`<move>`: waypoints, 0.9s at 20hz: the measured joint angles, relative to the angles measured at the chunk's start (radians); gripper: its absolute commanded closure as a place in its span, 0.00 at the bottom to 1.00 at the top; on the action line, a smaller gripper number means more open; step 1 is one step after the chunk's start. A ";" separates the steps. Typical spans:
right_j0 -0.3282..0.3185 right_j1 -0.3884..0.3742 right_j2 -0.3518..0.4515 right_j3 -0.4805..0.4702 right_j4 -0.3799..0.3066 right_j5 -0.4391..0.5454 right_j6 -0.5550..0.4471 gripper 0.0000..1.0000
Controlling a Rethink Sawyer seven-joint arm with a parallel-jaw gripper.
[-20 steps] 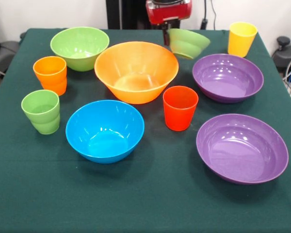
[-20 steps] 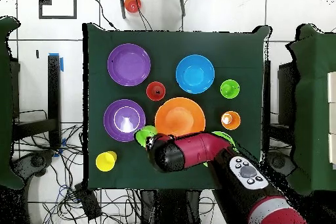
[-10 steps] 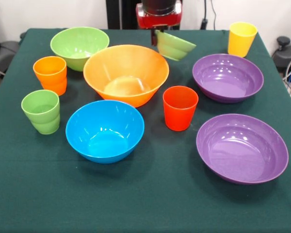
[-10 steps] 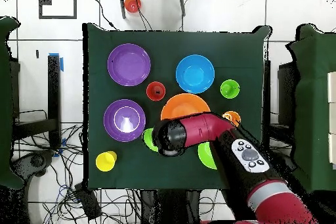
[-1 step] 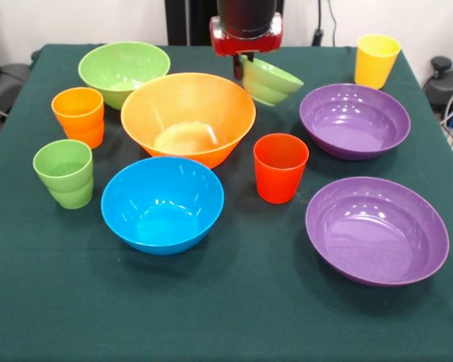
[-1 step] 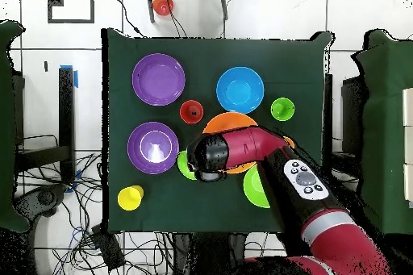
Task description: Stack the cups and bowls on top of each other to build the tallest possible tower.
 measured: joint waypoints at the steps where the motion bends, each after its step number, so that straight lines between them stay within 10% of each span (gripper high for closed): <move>1: 0.000 0.001 0.001 -0.002 0.003 0.000 0.000 1.00; 18: -0.032 0.044 0.066 -0.061 0.228 0.157 0.000 1.00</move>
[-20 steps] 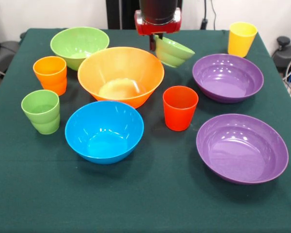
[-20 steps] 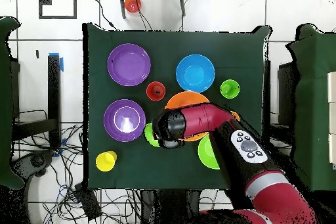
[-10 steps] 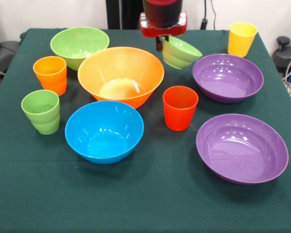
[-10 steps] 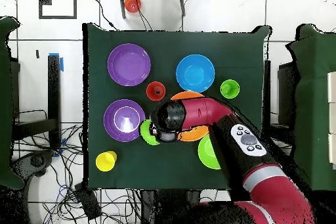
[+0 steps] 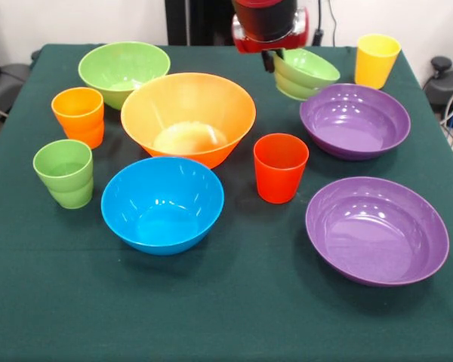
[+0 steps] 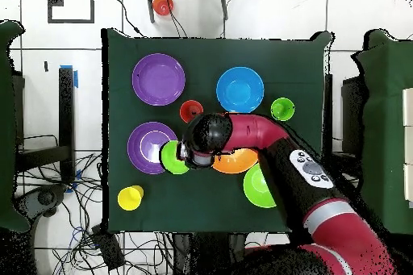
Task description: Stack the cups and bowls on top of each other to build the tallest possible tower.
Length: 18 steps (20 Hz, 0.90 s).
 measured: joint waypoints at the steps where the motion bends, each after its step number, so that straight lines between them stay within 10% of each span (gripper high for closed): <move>1: -0.008 0.002 0.007 0.000 0.011 0.000 0.000 1.00; 18: -0.285 0.117 0.149 0.000 0.133 0.000 0.000 1.00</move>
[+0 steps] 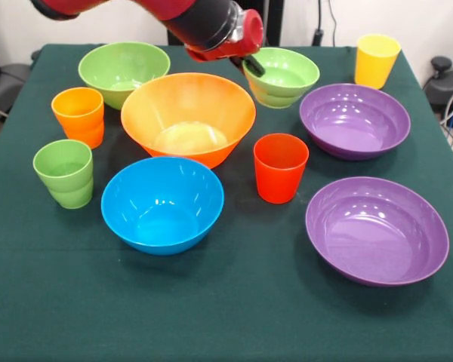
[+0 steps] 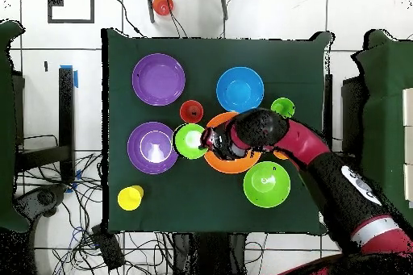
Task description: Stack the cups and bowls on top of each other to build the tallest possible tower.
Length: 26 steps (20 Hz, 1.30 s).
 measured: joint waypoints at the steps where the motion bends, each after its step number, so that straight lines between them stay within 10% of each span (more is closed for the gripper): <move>1: -0.008 0.008 0.005 0.000 0.000 0.000 0.000 1.00; 26: -0.105 0.120 0.116 -0.012 -0.116 -0.061 0.000 1.00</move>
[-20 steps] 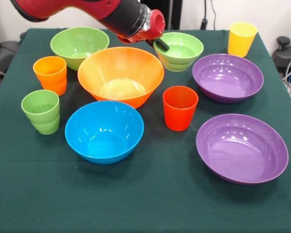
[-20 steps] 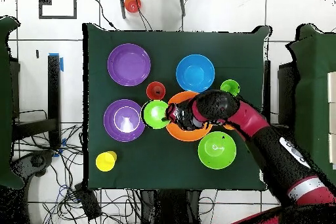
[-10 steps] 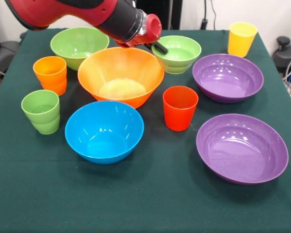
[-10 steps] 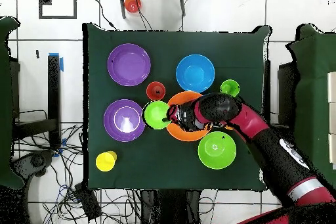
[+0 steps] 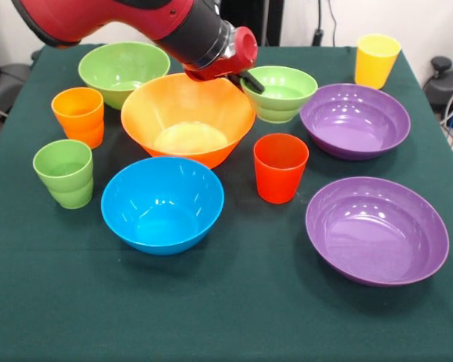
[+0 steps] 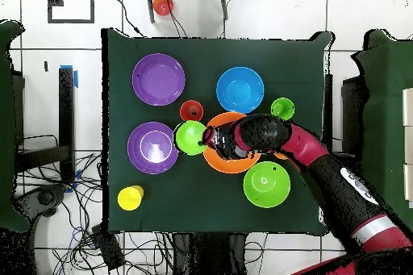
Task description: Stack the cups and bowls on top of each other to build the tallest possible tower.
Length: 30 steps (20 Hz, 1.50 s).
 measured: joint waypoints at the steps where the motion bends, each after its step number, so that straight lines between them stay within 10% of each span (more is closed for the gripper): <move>1: 0.000 0.000 0.001 0.000 0.000 -0.002 0.000 1.00; 30: -0.007 0.026 0.040 0.014 -0.004 -0.030 0.000 1.00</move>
